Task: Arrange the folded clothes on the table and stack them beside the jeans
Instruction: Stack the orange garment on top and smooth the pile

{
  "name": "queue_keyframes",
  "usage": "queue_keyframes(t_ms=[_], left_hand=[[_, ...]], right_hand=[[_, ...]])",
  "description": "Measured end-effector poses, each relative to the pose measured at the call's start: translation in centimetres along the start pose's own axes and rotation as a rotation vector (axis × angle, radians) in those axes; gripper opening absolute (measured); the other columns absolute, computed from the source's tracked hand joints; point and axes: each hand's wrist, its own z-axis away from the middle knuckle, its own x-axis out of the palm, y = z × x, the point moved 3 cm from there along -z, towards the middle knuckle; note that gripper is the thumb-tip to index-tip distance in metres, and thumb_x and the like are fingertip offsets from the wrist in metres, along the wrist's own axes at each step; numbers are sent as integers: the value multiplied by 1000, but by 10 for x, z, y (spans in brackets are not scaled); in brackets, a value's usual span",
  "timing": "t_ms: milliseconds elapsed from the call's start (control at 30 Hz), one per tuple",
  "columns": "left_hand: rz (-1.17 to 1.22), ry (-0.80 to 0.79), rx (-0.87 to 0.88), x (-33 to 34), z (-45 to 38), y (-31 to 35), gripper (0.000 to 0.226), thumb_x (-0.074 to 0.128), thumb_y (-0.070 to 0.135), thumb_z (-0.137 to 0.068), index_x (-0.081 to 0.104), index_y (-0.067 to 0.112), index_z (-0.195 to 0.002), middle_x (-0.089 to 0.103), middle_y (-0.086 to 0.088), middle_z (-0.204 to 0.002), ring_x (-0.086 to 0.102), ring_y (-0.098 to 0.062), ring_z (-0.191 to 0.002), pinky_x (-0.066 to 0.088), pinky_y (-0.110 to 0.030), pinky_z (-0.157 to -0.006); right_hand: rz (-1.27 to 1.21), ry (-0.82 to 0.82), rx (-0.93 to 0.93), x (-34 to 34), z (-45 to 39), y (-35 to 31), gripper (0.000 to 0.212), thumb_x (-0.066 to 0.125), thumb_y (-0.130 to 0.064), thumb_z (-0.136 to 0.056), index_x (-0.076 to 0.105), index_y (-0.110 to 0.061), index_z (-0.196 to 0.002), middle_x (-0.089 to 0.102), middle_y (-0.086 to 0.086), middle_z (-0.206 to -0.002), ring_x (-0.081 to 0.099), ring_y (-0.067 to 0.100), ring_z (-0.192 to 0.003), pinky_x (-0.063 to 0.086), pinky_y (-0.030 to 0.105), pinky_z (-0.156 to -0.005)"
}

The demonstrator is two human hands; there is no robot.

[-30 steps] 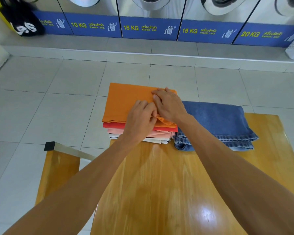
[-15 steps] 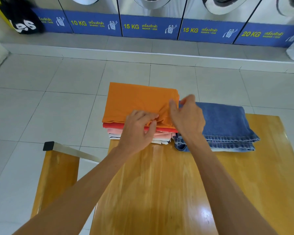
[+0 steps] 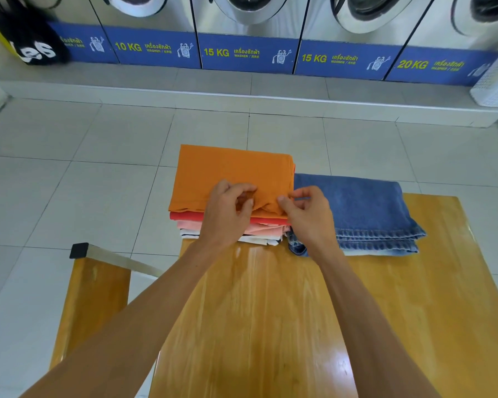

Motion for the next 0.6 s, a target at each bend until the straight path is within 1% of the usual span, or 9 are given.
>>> queue_keyframes(t_ms=[67, 133, 167, 200, 267, 333, 400, 500, 600], left_hand=[[1, -27, 4, -2, 1, -1, 33, 66, 15, -89, 67, 23, -121, 50, 3, -101, 51, -10, -94, 42, -12, -83], [7, -40, 2, -3, 0, -4, 36, 66, 12, -87, 66, 23, -121, 49, 2, -102, 50, -9, -93, 39, -7, -83], [12, -43, -8, -3, -1, -4, 36, 66, 11, -87, 66, 24, -121, 49, 2, -103, 49, -8, -93, 39, -7, -82], [16, -46, -22, -2, -2, -4, 37, 66, 11, -86, 66, 25, -120, 49, 3, -103, 49, -8, -93, 39, -8, -82], [14, -56, -39, -1, -3, -4, 38, 65, 12, -86, 66, 27, -121, 49, 3, -104, 50, -11, -94, 42, -14, -86], [9, -64, -38, -1, -4, -5, 40, 65, 13, -85, 66, 27, -122, 48, 2, -105, 51, -14, -97, 46, -23, -90], [5, -77, -24, -1, -3, -6, 42, 65, 13, -83, 65, 26, -124, 47, 2, -105, 50, -17, -101, 47, -29, -95], [-40, -118, 2, -1, 0, -7, 49, 66, 13, -81, 62, 24, -128, 43, 5, -106, 46, -17, -107, 43, -30, -100], [-32, -162, -32, -2, 1, -6, 56, 68, 11, -79, 59, 24, -133, 40, 6, -109, 41, -14, -110, 39, -26, -102]], right_hand=[[-141, -59, 29, -4, 0, -1, 27, 79, -31, -86, 63, -20, -104, 72, 4, -84, 73, 12, -73, 58, 28, -64], [-148, -99, 41, -11, -1, -3, 22, 78, -29, -88, 68, -14, -101, 70, 0, -76, 69, 5, -61, 53, 19, -56], [-129, -116, 62, -13, 0, -2, 22, 74, -31, -91, 70, -10, -97, 68, -1, -70, 65, 5, -55, 49, 17, -51], [-103, -136, 83, -13, -1, 0, 27, 70, -35, -93, 71, -8, -91, 66, -3, -63, 60, 5, -50, 46, 17, -48], [-60, -189, 93, -12, -3, -1, 31, 67, -37, -95, 71, -9, -84, 63, -9, -53, 56, 1, -46, 43, 15, -47], [-65, -192, 55, -13, -5, -3, 23, 68, -33, -95, 72, -12, -84, 66, -11, -58, 59, 0, -52, 45, 15, -51], [-50, -138, 14, -20, -9, -2, 21, 68, -32, -95, 71, -15, -84, 69, -7, -68, 63, 2, -58, 46, 15, -53], [37, -194, 20, -21, -9, 5, 17, 70, -28, -94, 68, -12, -88, 73, 1, -76, 64, 0, -53, 46, 15, -52], [2, -228, 28, -22, -9, 3, 20, 78, -25, -88, 67, -11, -98, 71, 3, -80, 62, -2, -52, 47, 14, -53]])
